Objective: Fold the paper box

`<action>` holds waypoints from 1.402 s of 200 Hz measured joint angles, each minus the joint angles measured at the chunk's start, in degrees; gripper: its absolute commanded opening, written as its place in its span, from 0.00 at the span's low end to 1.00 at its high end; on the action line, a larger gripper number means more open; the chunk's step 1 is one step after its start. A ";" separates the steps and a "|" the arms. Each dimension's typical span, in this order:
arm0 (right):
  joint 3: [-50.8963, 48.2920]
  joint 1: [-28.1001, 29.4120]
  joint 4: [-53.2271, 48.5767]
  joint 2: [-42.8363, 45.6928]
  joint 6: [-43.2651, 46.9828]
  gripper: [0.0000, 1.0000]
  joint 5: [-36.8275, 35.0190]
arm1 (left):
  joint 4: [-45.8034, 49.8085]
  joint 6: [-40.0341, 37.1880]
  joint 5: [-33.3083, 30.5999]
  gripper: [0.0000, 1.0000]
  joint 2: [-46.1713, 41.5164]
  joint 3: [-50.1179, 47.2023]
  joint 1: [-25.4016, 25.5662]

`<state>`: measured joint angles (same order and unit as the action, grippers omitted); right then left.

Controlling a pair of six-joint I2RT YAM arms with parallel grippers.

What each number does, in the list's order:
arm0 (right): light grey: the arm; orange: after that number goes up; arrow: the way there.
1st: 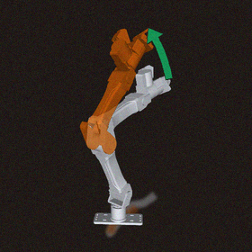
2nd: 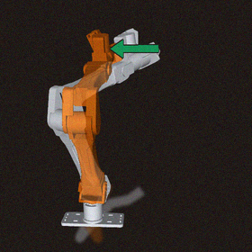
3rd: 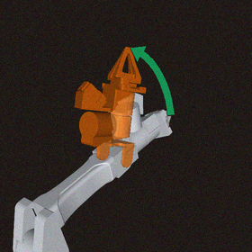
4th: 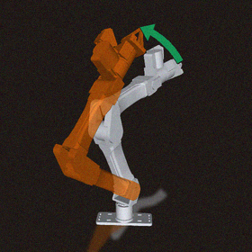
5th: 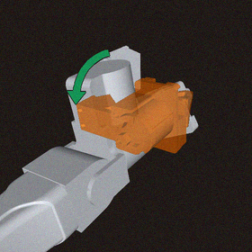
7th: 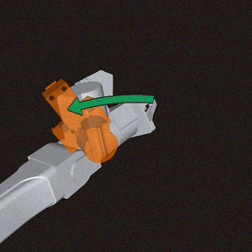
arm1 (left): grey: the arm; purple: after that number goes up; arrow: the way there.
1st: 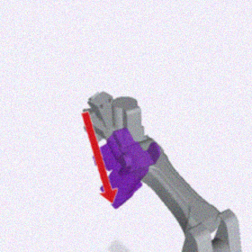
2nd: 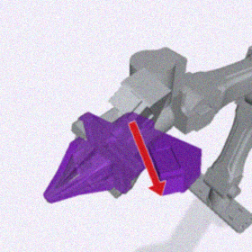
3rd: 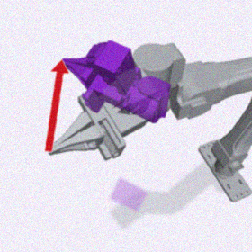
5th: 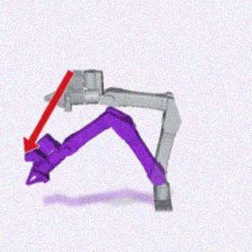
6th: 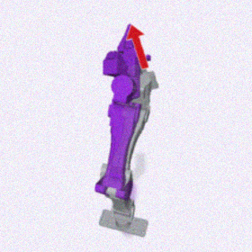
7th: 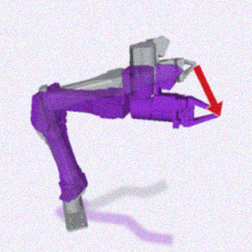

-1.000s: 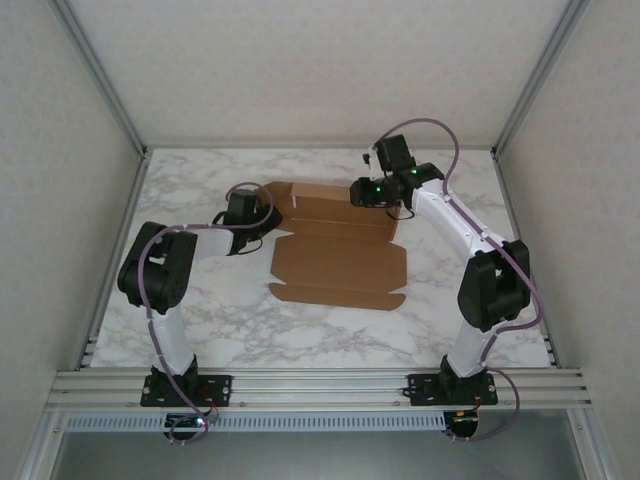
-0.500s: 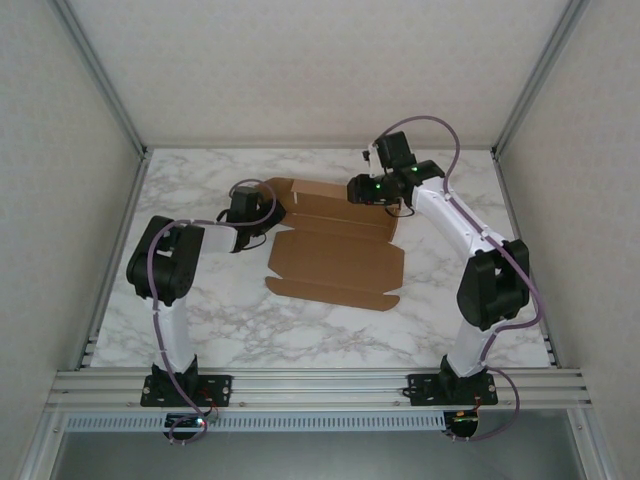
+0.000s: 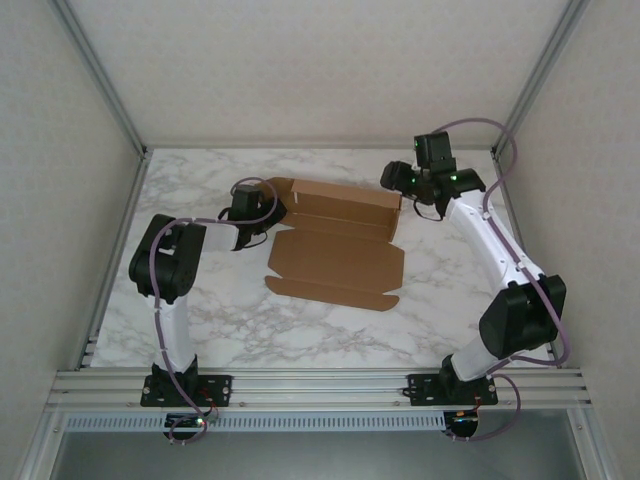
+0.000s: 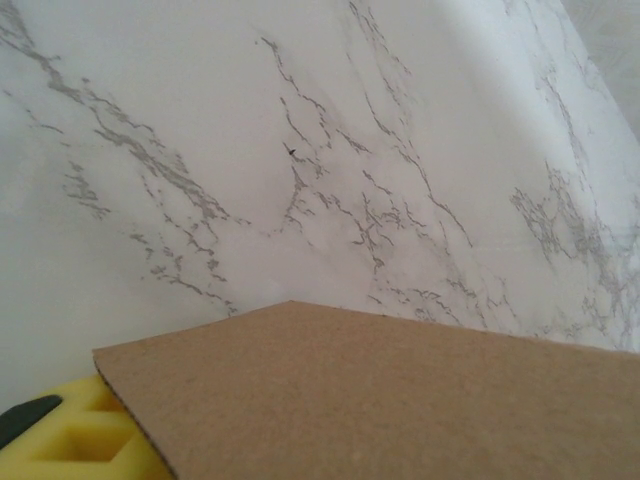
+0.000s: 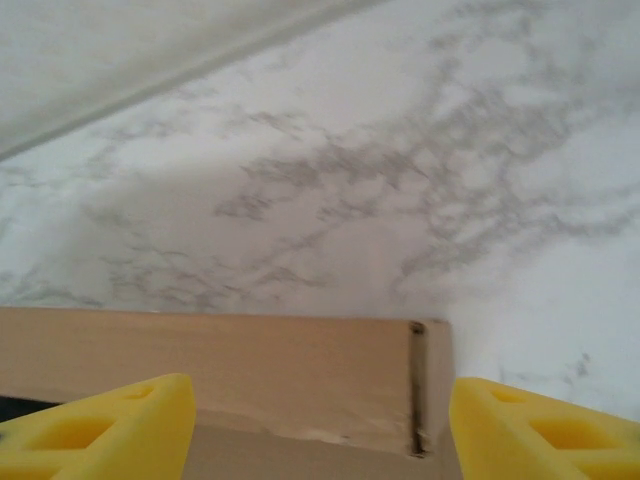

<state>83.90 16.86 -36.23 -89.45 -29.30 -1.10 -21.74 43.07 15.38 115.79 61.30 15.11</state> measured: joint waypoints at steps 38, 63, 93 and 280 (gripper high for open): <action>-4.83 -2.08 0.55 -0.83 -2.73 0.69 0.59 | -0.35 0.00 0.02 0.48 0.15 0.02 0.00; -5.55 -2.93 2.27 -1.86 -3.50 0.67 2.69 | -0.57 0.00 0.17 0.47 0.28 0.09 0.00; -5.49 -3.82 3.96 -4.94 -3.78 0.62 5.95 | -1.92 -0.02 1.68 0.46 0.92 0.20 -0.33; -4.70 -4.68 7.32 -7.91 -3.26 0.56 11.69 | -12.76 -1.38 11.74 0.46 3.67 -1.27 -0.63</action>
<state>79.20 12.19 -28.91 -97.36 -32.56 10.59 -34.50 41.69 27.11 119.46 60.03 14.48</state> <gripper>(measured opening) 0.559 0.462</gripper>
